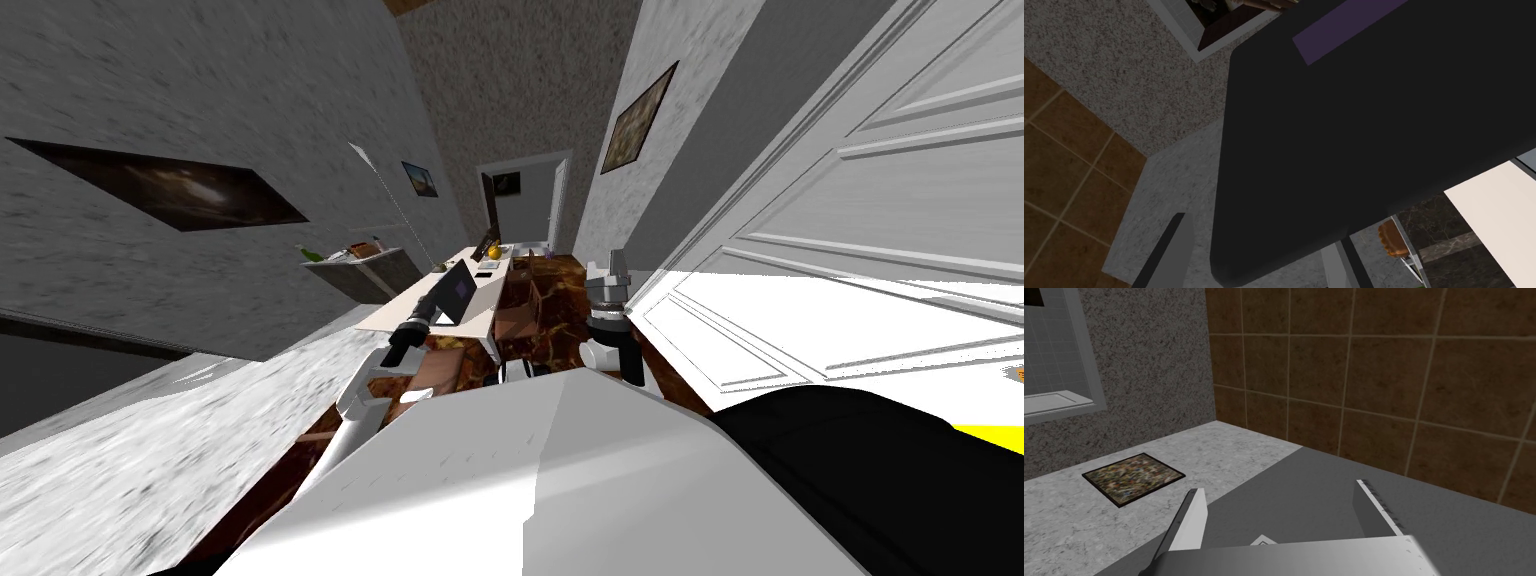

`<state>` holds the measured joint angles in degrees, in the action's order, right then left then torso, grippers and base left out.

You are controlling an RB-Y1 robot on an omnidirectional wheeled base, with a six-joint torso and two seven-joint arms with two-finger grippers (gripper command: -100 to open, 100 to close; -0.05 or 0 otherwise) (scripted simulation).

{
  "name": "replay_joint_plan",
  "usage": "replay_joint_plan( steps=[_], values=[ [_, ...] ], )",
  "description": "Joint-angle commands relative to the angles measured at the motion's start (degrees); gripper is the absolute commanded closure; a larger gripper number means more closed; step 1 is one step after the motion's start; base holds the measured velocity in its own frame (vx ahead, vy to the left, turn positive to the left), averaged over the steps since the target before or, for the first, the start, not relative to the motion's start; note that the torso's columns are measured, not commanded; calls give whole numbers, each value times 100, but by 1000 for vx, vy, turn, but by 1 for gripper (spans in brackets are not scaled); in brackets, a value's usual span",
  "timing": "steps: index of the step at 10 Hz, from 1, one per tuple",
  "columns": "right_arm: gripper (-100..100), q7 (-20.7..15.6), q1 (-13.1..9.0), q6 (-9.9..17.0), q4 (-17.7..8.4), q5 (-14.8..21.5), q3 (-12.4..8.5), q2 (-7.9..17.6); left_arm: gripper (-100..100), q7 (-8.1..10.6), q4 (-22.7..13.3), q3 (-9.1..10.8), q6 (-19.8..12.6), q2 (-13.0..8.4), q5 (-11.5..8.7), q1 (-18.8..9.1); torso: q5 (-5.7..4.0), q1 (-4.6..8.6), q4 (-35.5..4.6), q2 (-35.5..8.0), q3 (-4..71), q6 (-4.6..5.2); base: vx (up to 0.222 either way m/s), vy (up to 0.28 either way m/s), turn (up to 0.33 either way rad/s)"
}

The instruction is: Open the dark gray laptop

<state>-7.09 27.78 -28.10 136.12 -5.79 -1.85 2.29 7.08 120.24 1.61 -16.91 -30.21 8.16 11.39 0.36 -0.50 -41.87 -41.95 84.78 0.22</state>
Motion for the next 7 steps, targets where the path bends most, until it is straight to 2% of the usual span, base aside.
replay_joint_plan(
  steps=[1,3,5,6,7],
  values=[
    [0,0,1,0,0,0,0,0,100,8,-407,8,66,-83,-138,-228,-10,34,-8,-15,-15,-4,-93,24,-52],
    [0,0,3,0,1,0,0,-1,100,8,-761,8,66,-83,-138,-228,1,24,17,15,1,-41,-16,-14,31],
    [0,0,3,0,1,0,0,-1,100,8,-931,8,66,-83,-138,-228,24,-12,48,53,25,-23,4,-4,21],
    [0,0,3,0,1,0,-1,0,100,64,-1123,154,270,-393,-451,-646,30,-12,60,69,35,-10,-153,19,-339],
    [0,0,0,0,0,0,0,0,100,64,-1298,154,270,-393,-483,-646,8,-3,20,25,17,-1,-190,49,-324]
  ],
)
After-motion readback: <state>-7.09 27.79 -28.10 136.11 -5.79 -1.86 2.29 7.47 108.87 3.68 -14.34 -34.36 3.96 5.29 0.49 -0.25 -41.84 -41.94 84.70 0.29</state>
